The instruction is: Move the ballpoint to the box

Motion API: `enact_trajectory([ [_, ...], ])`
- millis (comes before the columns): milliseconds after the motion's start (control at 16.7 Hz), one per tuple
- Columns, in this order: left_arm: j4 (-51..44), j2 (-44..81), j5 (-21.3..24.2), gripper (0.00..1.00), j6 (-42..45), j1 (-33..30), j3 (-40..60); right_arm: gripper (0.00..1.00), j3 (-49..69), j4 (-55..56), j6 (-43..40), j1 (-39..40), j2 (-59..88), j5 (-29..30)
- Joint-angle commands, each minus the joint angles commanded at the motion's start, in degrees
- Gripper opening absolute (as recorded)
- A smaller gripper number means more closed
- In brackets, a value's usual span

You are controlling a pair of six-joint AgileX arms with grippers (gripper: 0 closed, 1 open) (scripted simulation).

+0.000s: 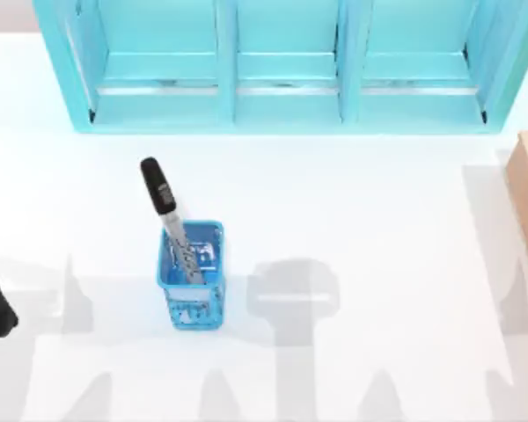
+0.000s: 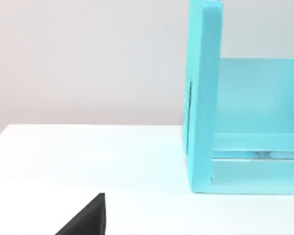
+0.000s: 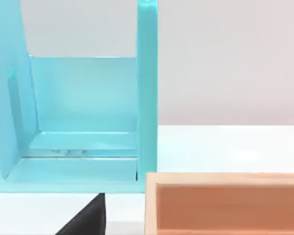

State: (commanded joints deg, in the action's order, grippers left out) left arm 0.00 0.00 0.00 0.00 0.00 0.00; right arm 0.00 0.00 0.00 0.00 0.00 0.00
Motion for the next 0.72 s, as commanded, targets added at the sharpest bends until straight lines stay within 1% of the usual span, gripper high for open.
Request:
enact_trajectory([
  [180, 0.0, 0.0, 0.0, 1.0, 0.0, 0.0, 0.0, 1.0, 0.43, 0.16, 0.13, 0.38, 0.58, 0.0],
  [360, 0.0, 0.0, 0.0, 1.0, 0.0, 0.0, 0.0, 1.0, 3.87, 1.27, 1.1, 3.81, 5.95, -0.19],
  [540, 0.0, 0.0, 0.0, 1.0, 0.0, 0.0, 0.0, 1.0, 9.66, 3.0, 2.55, 9.95, 16.82, -0.66],
  [720, 0.0, 0.0, 0.0, 1.0, 0.0, 0.0, 0.0, 1.0, 16.95, 5.19, 4.22, 17.43, 32.5, -1.03],
])
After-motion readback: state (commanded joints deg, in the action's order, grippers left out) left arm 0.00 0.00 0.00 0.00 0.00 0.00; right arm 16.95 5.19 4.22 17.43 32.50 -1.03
